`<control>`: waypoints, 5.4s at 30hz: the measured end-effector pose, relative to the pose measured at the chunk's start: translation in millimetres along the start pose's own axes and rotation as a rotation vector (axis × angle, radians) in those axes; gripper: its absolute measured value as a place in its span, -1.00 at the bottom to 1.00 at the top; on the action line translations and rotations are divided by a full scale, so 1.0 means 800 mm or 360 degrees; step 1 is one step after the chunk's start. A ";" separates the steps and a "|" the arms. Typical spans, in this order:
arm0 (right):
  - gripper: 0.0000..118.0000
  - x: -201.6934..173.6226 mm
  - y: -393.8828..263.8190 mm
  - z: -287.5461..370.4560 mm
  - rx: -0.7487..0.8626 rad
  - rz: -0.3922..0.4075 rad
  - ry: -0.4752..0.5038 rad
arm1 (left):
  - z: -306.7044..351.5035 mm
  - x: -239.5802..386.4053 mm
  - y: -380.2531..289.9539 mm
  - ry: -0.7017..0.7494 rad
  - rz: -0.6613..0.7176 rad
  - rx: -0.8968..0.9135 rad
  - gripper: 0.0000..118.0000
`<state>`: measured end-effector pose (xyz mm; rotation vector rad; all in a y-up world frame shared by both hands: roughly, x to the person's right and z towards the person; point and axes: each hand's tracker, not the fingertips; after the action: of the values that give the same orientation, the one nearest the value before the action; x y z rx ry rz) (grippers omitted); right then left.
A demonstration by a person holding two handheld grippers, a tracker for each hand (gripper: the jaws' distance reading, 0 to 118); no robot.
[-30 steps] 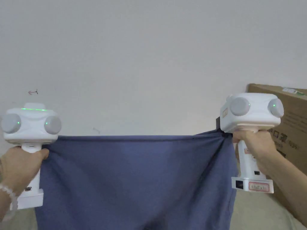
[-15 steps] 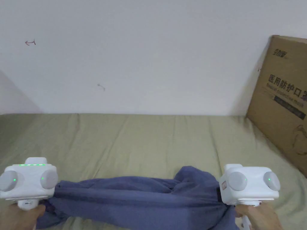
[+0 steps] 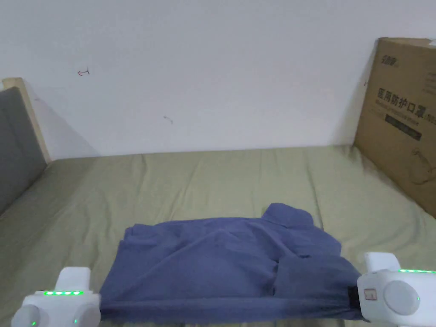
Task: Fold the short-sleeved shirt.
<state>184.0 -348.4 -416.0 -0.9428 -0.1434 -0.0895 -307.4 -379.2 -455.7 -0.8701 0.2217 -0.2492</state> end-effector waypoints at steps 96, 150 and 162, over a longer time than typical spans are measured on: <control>-0.89 0.042 0.027 -0.030 -0.0162 -0.0178 0.0110 | 0.015 0.004 0.002 -0.0376 0.0111 -0.0330 -0.92; -0.90 0.045 -0.110 -0.024 -0.0376 -0.0197 0.0121 | 0.054 -0.048 -0.105 -0.0379 0.0237 -0.0411 -0.93; -0.90 0.088 -0.170 0.059 -0.0347 0.0086 -0.0022 | 0.111 -0.057 -0.189 -0.0326 0.0147 -0.0470 -0.94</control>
<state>230.9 -390.5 -268.2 -1.1640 -0.1224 -0.0491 -343.3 -394.8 -279.2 -1.1672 0.1078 -0.0391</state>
